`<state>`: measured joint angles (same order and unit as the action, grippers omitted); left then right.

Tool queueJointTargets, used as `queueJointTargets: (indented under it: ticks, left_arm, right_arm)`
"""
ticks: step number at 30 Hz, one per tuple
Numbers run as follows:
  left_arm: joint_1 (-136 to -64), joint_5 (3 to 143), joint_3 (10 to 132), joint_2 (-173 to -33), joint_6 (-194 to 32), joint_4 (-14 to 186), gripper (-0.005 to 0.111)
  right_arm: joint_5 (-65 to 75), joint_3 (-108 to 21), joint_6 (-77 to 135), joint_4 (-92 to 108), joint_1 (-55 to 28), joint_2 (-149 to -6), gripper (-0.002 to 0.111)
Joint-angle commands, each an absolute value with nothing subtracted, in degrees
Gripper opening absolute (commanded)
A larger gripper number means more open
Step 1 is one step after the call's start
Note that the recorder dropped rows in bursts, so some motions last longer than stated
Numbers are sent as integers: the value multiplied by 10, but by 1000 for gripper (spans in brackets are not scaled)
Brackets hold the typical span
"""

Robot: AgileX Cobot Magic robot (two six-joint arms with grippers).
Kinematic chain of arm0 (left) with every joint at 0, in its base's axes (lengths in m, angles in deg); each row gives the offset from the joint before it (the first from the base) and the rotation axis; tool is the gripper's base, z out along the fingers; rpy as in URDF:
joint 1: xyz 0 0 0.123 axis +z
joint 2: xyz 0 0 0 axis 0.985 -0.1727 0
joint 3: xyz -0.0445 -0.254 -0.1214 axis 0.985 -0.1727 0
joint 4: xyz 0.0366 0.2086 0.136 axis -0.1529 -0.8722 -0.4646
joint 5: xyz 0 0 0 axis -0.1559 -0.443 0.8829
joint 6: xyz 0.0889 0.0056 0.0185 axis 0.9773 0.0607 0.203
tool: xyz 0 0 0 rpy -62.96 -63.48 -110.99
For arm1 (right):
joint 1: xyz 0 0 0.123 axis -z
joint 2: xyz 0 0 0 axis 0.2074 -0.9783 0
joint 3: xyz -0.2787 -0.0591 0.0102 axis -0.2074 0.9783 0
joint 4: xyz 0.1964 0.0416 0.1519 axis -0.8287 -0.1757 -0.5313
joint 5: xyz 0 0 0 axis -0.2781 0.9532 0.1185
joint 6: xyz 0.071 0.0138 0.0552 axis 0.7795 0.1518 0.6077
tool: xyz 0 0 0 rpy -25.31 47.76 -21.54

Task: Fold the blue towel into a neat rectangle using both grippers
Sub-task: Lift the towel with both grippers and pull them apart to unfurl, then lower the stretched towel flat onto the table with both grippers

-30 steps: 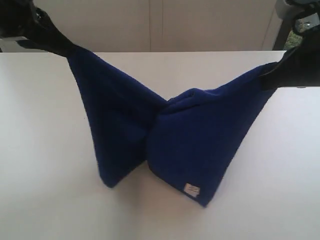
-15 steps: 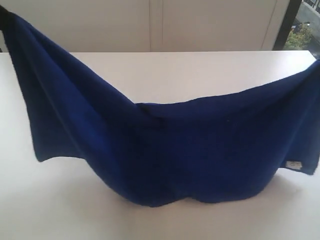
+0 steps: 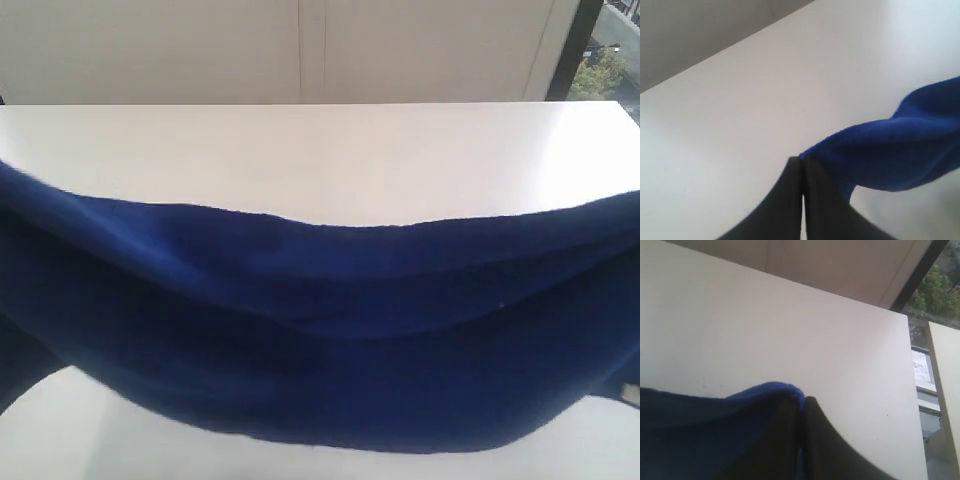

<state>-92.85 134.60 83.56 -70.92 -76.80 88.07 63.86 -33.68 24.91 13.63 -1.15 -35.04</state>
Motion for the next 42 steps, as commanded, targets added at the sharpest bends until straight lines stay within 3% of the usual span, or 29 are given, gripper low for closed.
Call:
queueJointTargets:
  ticks: [1,8,17,29,42]
  left_arm:
    - [-927,1382,835,-672,-825,843,0]
    - [-927,1361,773,-733,-920,744,0]
    - [-927,1078,643,-962,-957,737,0]
    - [-902,755,637,-1262,-1022,652,0]
    - [-848,524,645,-1375,-1012,652,0]
  right_arm:
    - [649,-359,278,145,-12,-322,0]
    - [641,-349,354,209,-12,-417,0]
    - [472,-319,439,289,-12,-695,0]
    - [278,-355,543,412,43,-985,0]
    - [197,-436,541,414,103,-1110,0]
